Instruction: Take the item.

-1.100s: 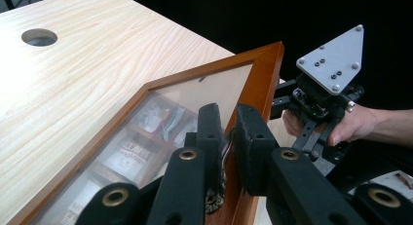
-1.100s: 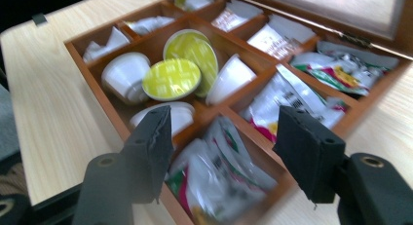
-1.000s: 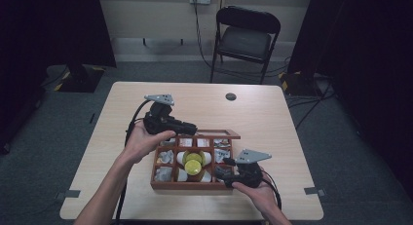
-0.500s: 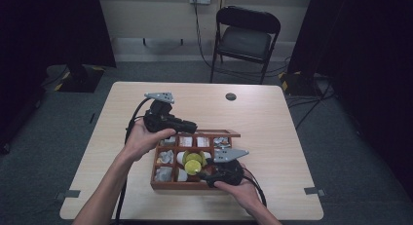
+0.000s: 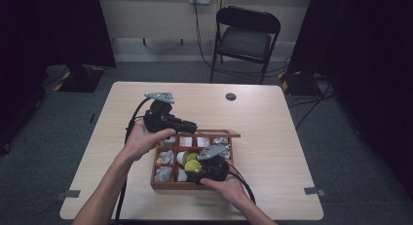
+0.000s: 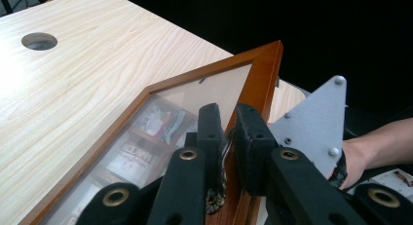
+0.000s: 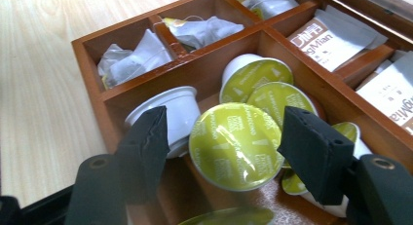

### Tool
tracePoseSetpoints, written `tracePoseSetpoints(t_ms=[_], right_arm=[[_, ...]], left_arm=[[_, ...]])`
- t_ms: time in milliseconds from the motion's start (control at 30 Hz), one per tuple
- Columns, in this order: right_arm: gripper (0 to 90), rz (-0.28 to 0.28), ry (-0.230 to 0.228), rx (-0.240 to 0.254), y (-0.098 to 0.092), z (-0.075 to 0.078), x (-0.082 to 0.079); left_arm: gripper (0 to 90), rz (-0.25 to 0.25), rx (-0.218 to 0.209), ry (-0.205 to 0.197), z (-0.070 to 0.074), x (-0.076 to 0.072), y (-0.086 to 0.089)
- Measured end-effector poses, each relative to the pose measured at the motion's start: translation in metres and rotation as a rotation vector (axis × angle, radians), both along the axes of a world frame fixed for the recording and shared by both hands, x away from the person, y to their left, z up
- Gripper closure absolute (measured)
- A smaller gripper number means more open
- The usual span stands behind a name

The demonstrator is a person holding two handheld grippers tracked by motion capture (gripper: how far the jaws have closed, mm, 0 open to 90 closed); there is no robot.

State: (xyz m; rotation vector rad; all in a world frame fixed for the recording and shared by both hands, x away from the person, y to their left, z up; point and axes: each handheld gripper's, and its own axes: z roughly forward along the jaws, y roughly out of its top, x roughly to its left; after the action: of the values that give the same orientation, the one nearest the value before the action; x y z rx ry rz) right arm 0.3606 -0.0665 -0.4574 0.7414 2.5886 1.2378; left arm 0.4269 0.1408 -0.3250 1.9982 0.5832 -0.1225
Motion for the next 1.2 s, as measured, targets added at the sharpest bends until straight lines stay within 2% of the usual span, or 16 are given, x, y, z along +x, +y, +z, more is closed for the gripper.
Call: tracePoseSetpoints(t_ms=[133,433,600,800,1100,1200], right_arm=[[33.6,-0.009,-0.007,-0.022,-0.002,-0.001,0.003],[32.5,0.015,0.036,-0.081,0.003,-0.005,0.008],[31.4,0.005,0.05,-0.086,0.004,-0.005,0.009],[34.0,0.022,0.056,-0.147,0.01,-0.008,0.009],[36.9,0.019,0.053,-0.156,0.011,-0.008,0.009],[36.9,0.015,0.042,-0.14,0.009,-0.008,0.008]], left_arm=[[81.6,-0.001,-0.002,0.001,0.001,0.0,0.0],[81.6,0.002,0.0,-0.001,0.0,0.0,0.0],[81.7,0.002,0.001,-0.003,0.0,0.0,0.0],[81.6,0.002,0.002,-0.005,0.0,0.0,-0.001],[81.6,0.002,0.002,-0.005,0.0,0.0,-0.001],[81.6,0.005,-0.001,-0.001,0.0,0.0,-0.001]])
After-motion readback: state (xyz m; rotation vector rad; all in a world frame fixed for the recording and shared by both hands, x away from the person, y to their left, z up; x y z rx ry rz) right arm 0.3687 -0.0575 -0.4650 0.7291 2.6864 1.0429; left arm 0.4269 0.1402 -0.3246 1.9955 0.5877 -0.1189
